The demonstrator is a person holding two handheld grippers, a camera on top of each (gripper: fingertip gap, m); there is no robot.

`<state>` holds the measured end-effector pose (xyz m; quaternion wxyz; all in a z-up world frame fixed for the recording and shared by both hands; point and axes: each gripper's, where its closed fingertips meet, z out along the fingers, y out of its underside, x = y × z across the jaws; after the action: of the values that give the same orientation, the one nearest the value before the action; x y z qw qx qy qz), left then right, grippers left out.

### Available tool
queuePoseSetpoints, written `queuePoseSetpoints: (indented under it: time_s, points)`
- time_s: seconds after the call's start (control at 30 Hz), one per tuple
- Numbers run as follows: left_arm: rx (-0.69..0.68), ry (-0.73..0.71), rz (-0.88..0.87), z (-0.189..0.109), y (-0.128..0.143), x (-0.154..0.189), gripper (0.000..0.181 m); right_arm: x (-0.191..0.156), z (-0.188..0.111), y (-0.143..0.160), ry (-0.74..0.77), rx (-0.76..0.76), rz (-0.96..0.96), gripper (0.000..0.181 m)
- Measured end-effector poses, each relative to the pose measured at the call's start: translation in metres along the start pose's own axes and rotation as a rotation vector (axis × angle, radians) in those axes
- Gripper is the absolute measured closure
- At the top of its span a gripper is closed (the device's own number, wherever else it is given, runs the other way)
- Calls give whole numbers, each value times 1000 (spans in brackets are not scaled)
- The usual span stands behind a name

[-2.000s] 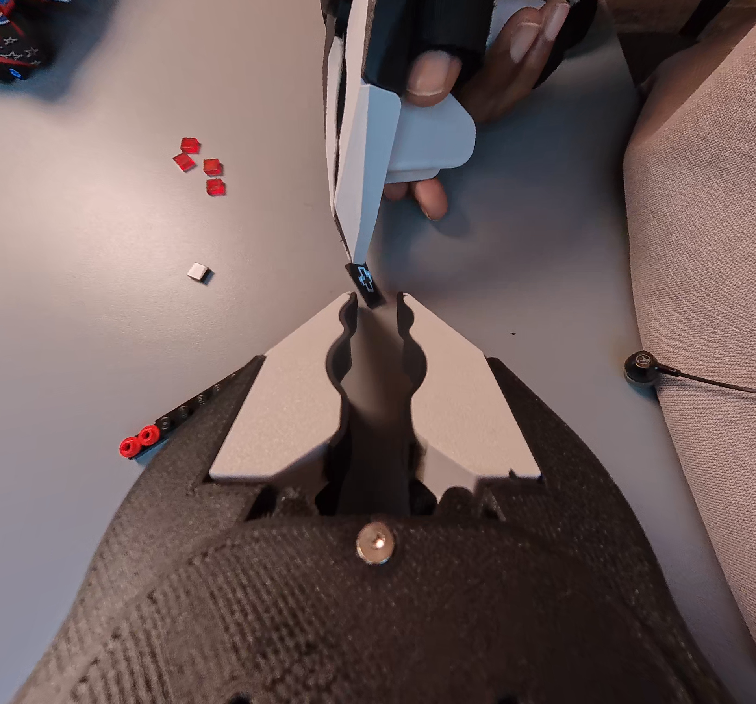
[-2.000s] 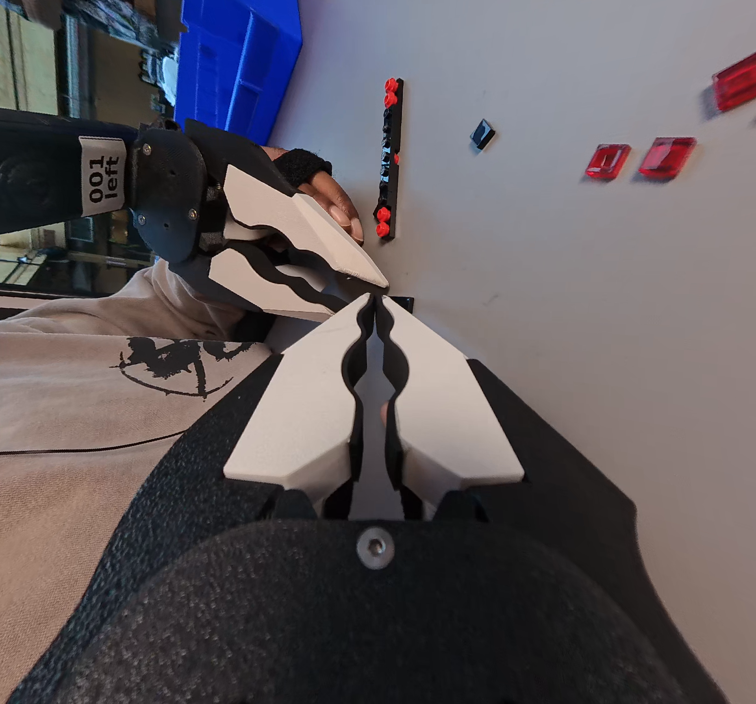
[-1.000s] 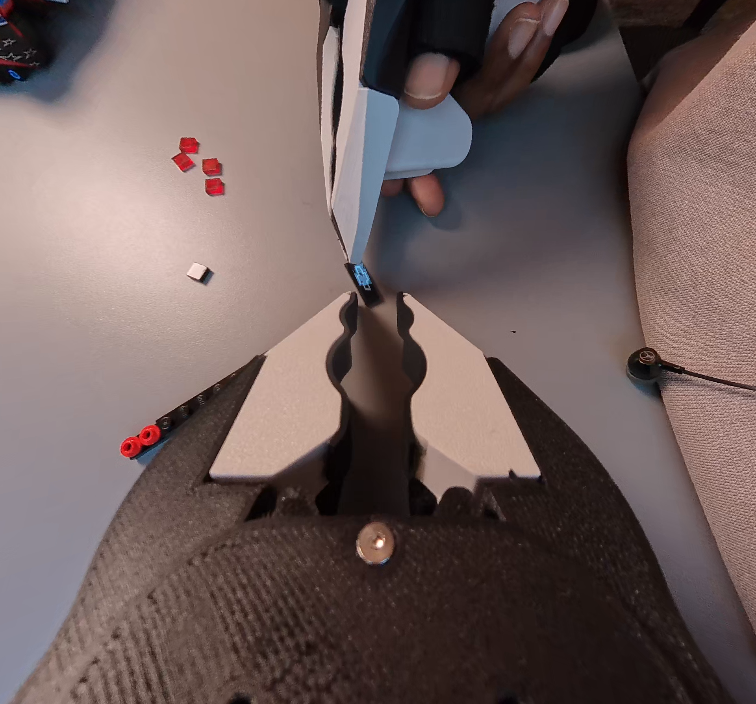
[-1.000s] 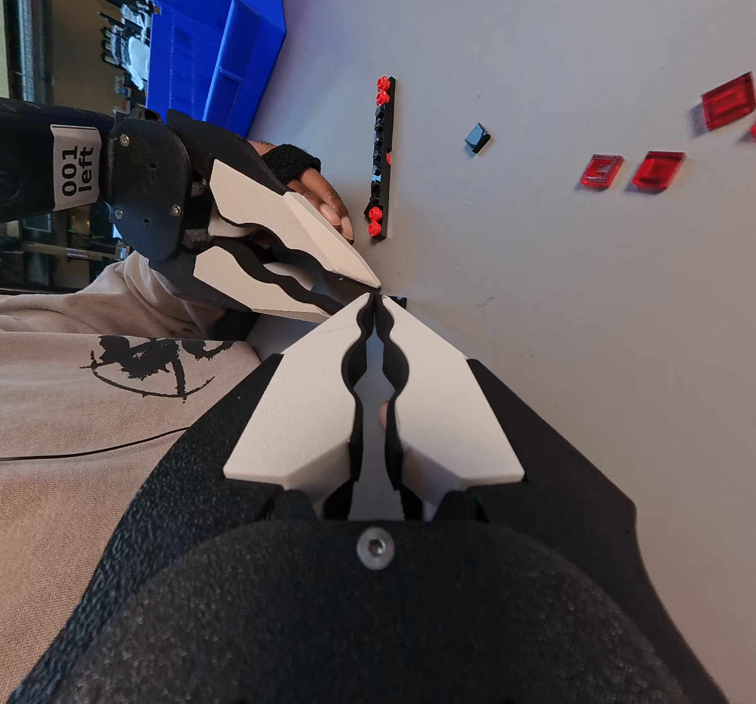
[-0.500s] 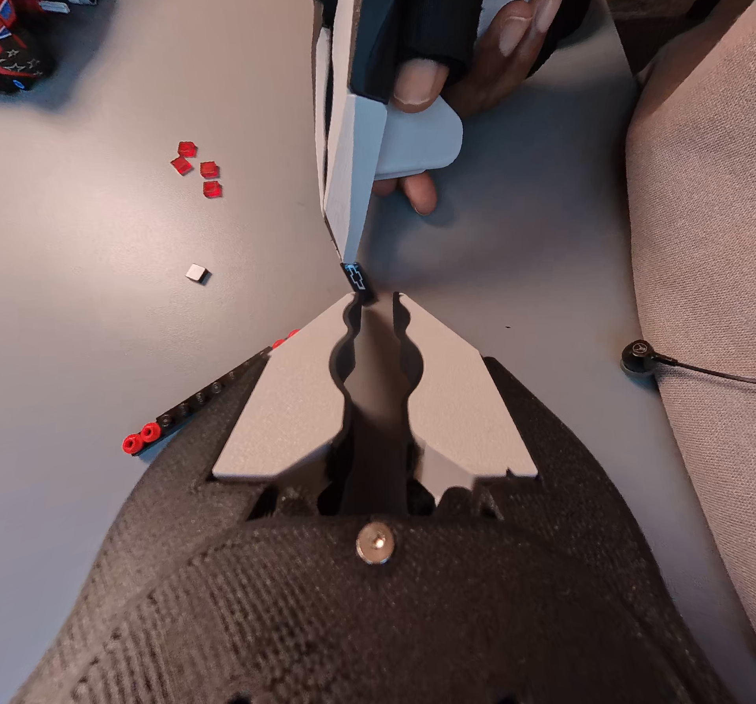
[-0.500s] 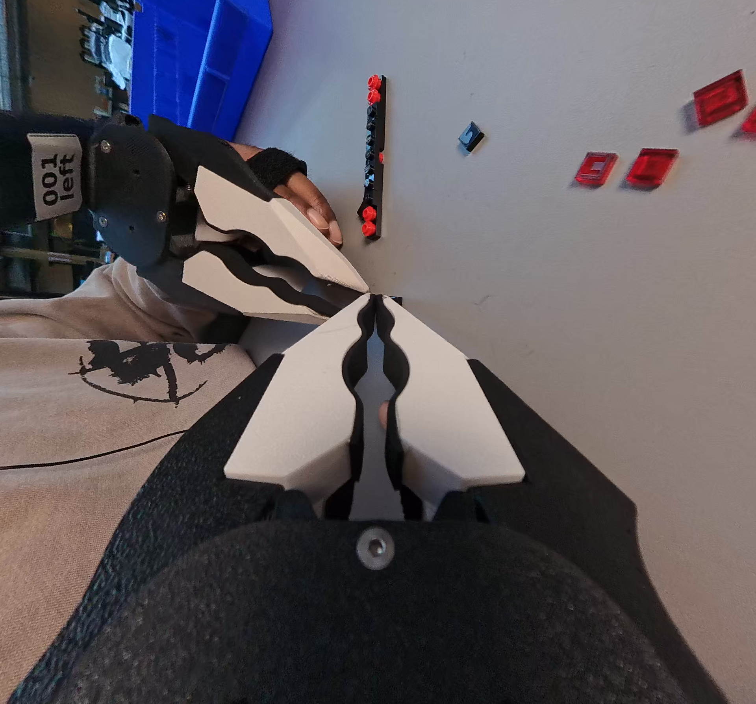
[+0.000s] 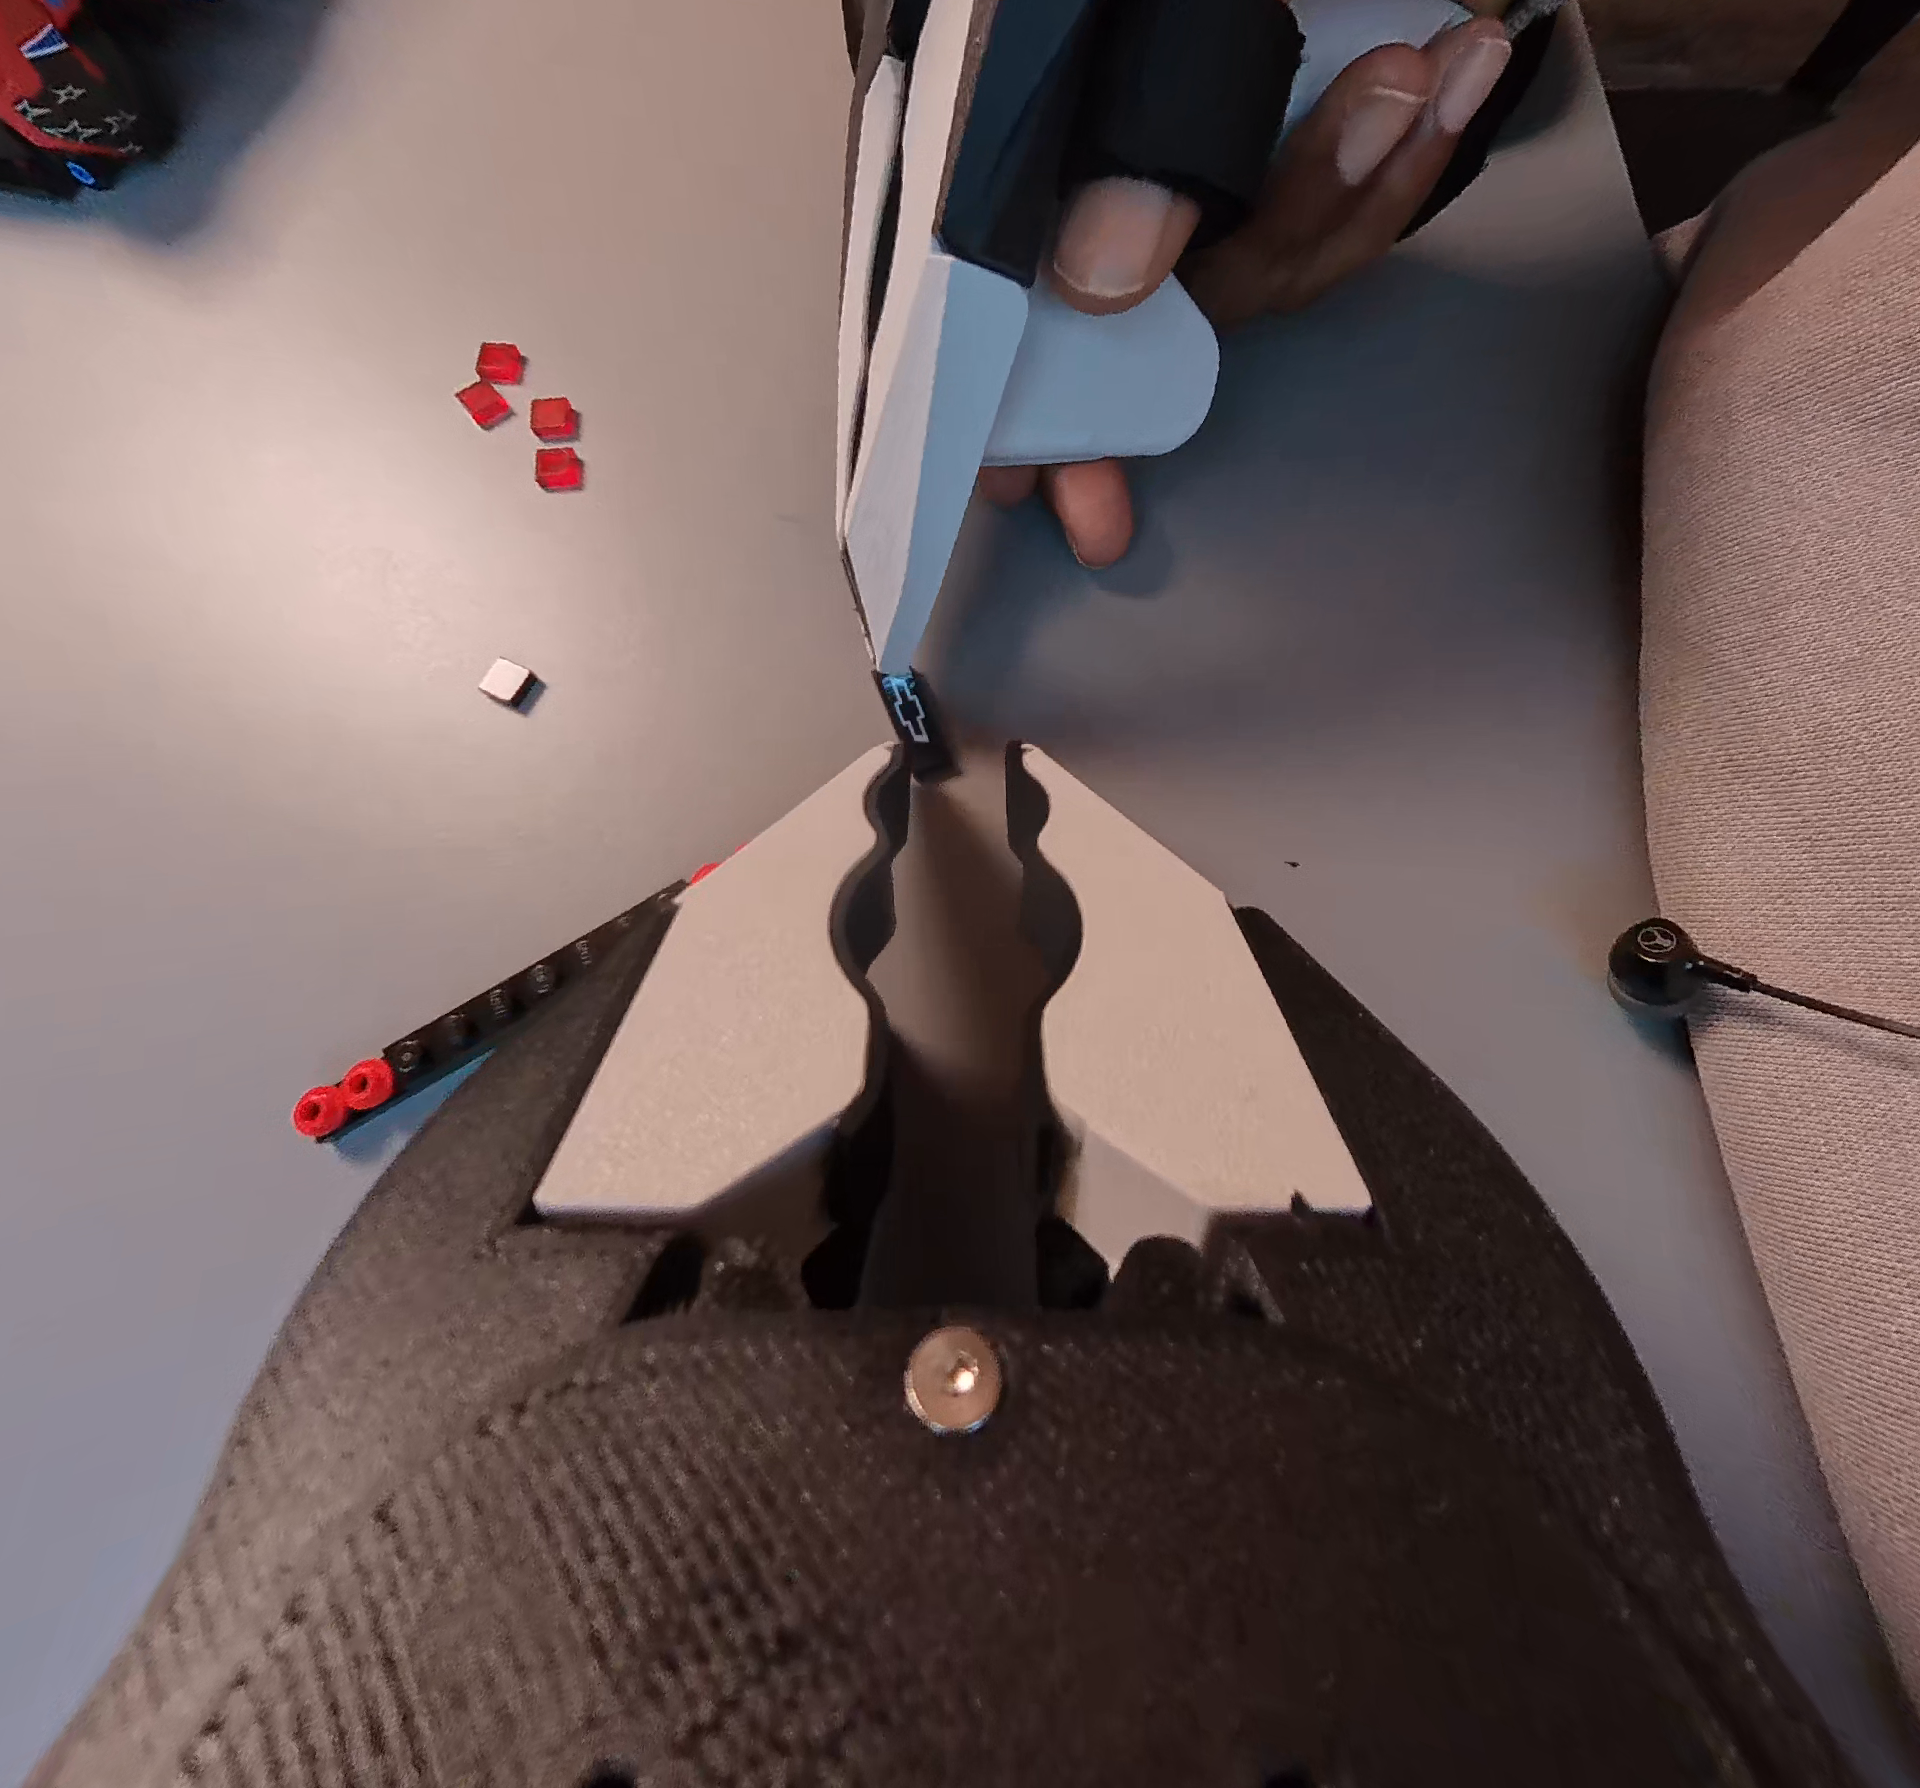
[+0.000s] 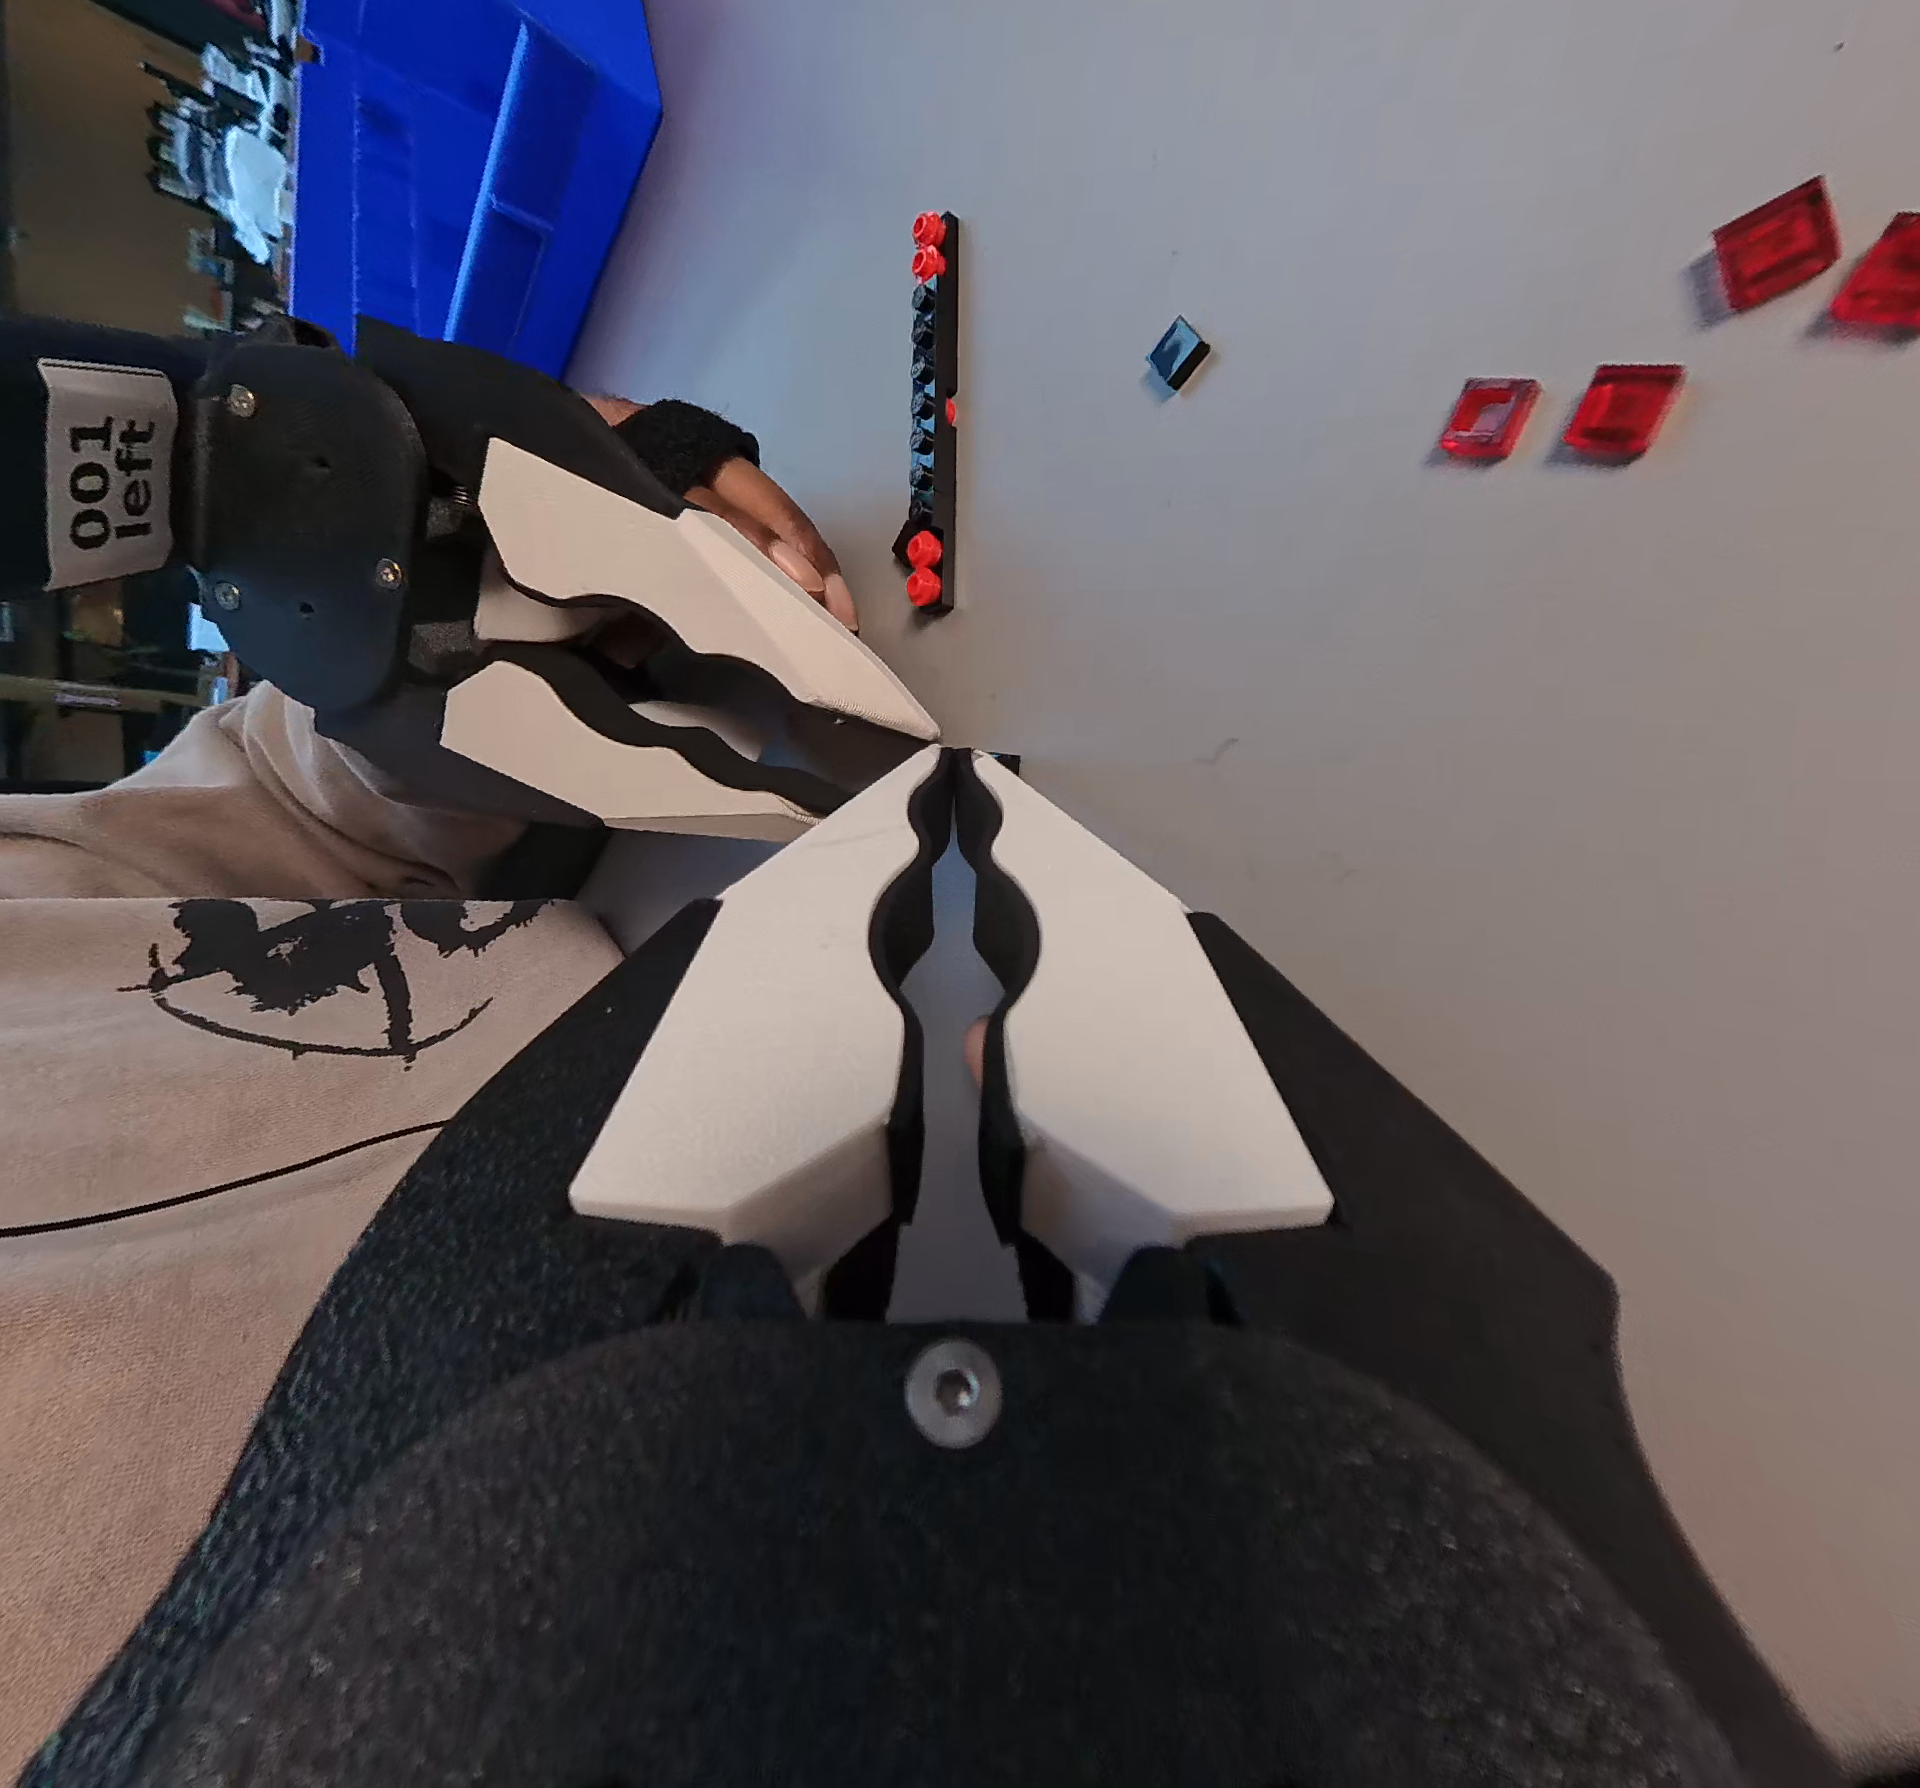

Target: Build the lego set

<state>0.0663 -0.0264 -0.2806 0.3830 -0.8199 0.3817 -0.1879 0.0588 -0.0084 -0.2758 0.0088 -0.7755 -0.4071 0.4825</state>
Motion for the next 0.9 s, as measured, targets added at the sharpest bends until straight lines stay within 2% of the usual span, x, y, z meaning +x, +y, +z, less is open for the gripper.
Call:
queuePoseSetpoints:
  time_s: [0.03, 0.9]
  points:
    - [-1, -1, 1, 0, 0, 0, 165, 0, 0, 0, 5, 1, -2, 181]
    - [-16, -2, -16, 1, 0, 5, 165, 3, -1, 3, 87, 4, -43, 181]
